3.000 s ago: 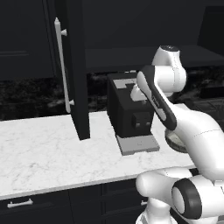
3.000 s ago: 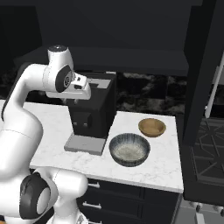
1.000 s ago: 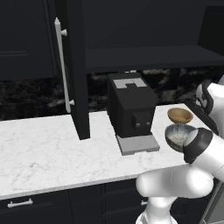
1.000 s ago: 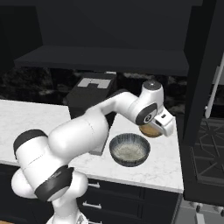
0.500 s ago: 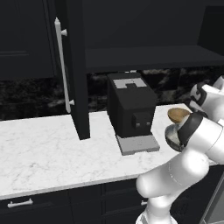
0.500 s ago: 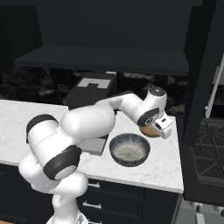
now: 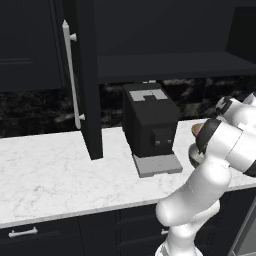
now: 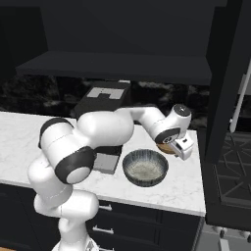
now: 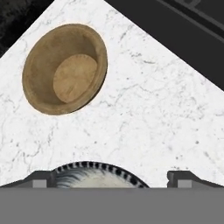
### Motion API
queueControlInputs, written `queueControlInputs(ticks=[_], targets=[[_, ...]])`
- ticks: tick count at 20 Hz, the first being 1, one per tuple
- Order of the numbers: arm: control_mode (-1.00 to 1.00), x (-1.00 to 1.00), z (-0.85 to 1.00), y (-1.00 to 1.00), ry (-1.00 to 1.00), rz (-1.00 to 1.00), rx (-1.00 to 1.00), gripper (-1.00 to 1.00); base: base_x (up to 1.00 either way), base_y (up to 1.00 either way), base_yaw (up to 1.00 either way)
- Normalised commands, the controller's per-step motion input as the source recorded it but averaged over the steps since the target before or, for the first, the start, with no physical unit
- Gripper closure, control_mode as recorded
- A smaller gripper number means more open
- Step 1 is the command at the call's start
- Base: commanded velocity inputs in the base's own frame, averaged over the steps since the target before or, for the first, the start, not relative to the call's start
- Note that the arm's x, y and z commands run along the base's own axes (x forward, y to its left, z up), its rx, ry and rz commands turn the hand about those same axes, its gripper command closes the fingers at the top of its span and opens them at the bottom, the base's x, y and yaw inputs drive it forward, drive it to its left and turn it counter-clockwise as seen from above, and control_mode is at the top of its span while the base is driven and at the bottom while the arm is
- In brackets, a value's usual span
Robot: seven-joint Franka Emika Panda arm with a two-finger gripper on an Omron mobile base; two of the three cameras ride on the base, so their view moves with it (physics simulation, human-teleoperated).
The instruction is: Pick up the bowls on the counter and stack them on top of one another in the open cabinet. Place the smaller bowl on top of the larger bowl.
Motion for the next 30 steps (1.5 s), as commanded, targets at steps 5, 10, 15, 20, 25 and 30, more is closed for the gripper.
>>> queueControlInputs(ticks=[5, 10, 15, 20, 25, 30], targets=[[-1.0, 0.2, -0.25, 0.0, -0.02, 0.0, 0.0, -1.0, 0.0, 0.0, 0.0], [-1.0, 0.1, -0.26, 0.0, -0.01, 0.0, 0.02, -1.0, 0.0, 0.0, 0.0], [-1.0, 0.19, -0.24, 0.0, 0.0, 0.0, 0.0, -1.0, 0.0, 0.0, 0.0], [-1.0, 0.25, -0.12, -0.07, 0.0, 0.0, 0.04, -1.0, 0.0, 0.0, 0.0], [-1.0, 0.2, -0.04, -0.3, -0.03, -0.02, 0.05, -1.0, 0.0, 0.0, 0.0], [-1.0, 0.26, -0.17, -0.21, 0.0, -0.02, 0.05, -1.0, 0.0, 0.0, 0.0]])
